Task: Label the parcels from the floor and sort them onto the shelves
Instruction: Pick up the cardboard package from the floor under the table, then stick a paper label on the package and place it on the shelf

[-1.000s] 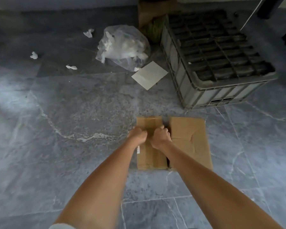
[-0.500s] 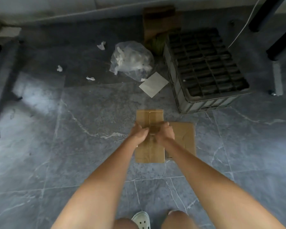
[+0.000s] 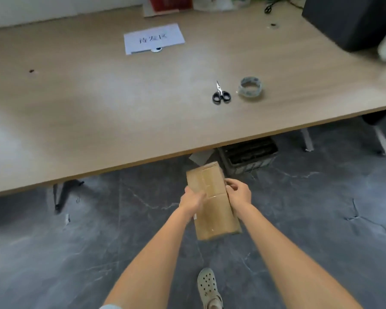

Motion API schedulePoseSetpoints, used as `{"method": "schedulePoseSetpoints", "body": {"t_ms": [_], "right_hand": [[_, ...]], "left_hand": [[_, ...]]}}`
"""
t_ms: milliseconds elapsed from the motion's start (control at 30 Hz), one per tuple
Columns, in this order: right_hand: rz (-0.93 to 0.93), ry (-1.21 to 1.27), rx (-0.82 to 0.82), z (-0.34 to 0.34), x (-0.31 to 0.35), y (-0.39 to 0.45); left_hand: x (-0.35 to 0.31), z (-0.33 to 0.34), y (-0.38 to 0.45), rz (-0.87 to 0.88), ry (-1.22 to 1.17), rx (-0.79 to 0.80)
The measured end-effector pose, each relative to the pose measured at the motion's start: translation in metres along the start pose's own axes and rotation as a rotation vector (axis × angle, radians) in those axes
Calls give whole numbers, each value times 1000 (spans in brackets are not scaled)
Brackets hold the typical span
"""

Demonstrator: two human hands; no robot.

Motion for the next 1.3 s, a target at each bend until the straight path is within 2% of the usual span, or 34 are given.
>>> {"method": "schedulePoseSetpoints", "body": {"t_ms": [100,200,267,333,567,700,800,967,1100,1300], "right_hand": [[36,12,23,-34,10,-46],[124,40,141,-53,5,-89],[124,95,182,-68,3,-118],[86,158,145,-88,2,-148],[30,339,-135,-178,-19,-243],[-1,386,-351,-235,-31,-293],[49,403,-503,-276,-59,-327],[-31,509,-621,-319,-125,-398],[-12,546,-816,-347,-188,-481],[90,600,-1139,-381,-282,-652]], "left_hand": [[-15,-3,-54,12,-77,15],[-28,2,-108,49,-157,53],[-33,13,-141,70,-132,101],[-37,23,-173,105,-76,126],[-53,77,-267,211,87,329],[-67,121,-314,370,95,436],[-68,160,-353,463,115,540],[-56,220,-417,652,233,650],[-30,268,-488,847,340,715],[66,348,-633,931,560,1019]]}}
Point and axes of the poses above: each hand's wrist, its own y-axis towards the middle knuckle, its own z-axis out of the palm, x = y × z, the point moved 9 cm from there along y, towards the middle knuckle, and after that the axes turned 2 degrees about y, right-handed, at the moved point
